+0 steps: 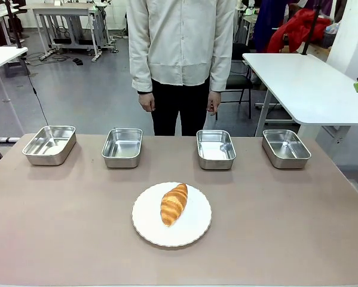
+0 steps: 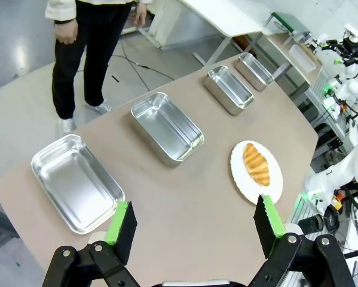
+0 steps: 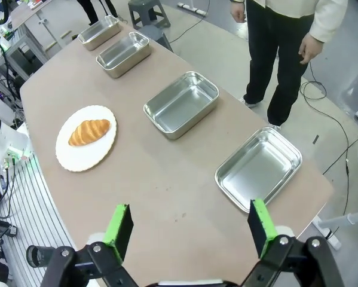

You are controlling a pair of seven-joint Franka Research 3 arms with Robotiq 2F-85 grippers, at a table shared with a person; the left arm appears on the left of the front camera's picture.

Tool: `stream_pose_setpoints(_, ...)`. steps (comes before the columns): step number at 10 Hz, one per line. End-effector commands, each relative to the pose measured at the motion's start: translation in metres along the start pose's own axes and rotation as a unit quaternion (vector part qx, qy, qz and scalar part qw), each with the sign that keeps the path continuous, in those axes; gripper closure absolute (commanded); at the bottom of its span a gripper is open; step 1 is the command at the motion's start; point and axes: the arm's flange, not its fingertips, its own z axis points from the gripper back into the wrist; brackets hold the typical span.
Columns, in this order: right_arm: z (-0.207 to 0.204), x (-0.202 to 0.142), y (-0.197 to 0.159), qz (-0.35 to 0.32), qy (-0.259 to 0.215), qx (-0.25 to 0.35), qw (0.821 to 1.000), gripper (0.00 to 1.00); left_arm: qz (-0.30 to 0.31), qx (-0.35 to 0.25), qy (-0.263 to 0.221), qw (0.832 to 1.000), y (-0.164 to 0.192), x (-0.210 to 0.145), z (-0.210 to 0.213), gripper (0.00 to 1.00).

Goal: Place the bread in the container.
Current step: Place the Butter Roll into the Airtight Container indicated by the human.

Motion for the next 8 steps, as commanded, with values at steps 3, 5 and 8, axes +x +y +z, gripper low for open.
stream_pose_setpoints(3, 0.0002, 0.0008, -0.0001, 0.005, -0.009, 0.005, 1.000, 0.00, -0.001, -0.004, 0.000, 1.000, -0.0016, -0.0001, 0.0006, 0.00)
stream_pose_setpoints(5, 0.0002, 0.0008, -0.0001, 0.005, -0.009, 0.005, 1.000, 0.00, -0.001, -0.004, 0.000, 1.000, -0.0016, -0.0001, 0.0006, 0.00)
stream_pose_setpoints(8, 0.0002, 0.0008, -0.0001, 0.005, -0.009, 0.005, 1.000, 0.00, -0.001, -0.004, 0.000, 1.000, -0.0016, -0.0001, 0.0006, 0.00)
